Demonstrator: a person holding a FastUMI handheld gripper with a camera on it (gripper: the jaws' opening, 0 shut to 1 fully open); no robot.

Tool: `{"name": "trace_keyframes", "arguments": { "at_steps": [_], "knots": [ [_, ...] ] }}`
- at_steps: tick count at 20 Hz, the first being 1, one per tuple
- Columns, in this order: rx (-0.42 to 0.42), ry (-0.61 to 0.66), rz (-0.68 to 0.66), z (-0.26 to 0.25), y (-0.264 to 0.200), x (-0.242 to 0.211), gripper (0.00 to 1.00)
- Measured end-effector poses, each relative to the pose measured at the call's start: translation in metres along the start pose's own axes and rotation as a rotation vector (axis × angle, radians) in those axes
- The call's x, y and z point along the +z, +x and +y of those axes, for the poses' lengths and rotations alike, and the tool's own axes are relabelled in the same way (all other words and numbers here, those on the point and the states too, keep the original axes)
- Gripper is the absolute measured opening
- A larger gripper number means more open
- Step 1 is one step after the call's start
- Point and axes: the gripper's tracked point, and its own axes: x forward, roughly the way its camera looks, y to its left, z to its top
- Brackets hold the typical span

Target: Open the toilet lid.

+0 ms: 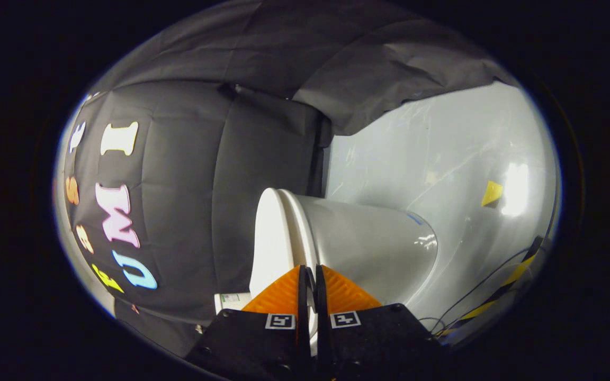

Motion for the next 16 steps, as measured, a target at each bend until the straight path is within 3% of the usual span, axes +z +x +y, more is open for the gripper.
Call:
{"name": "trace_keyframes", "arguments": {
  "at_steps": [8,16],
  "knots": [
    [0.049,-0.139,-0.059,0.064,-0.021,-0.007,0.09],
    [0.111,-0.424,-0.145,0.191,-0.065,-0.036,0.09]
  ]
}}
